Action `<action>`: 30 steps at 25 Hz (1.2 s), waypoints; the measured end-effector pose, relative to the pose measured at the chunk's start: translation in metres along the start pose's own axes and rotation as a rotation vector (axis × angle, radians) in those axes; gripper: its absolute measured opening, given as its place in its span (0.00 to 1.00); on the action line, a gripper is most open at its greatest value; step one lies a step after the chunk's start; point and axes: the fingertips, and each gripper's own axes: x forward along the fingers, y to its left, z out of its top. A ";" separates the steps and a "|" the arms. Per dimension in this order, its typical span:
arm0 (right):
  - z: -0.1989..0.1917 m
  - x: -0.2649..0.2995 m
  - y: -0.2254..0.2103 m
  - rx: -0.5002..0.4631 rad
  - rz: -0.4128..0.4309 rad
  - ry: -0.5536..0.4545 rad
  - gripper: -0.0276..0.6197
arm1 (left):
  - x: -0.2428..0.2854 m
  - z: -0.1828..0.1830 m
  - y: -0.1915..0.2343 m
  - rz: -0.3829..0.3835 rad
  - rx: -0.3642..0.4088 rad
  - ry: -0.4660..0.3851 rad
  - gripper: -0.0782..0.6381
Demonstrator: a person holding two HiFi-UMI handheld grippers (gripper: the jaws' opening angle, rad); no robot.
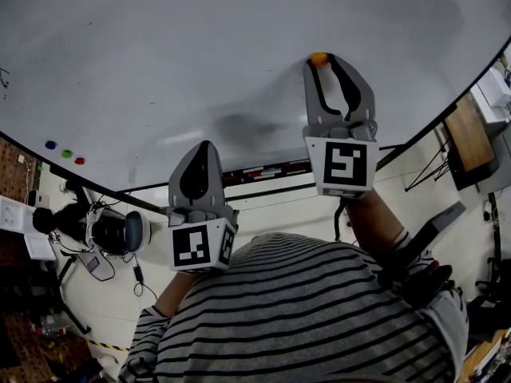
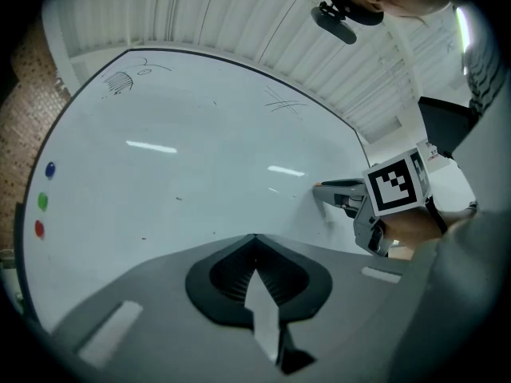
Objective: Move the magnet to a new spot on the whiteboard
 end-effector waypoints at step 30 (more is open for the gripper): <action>-0.024 -0.238 -0.043 0.222 0.143 0.119 0.23 | -0.103 -0.005 -0.149 0.022 0.031 0.004 0.13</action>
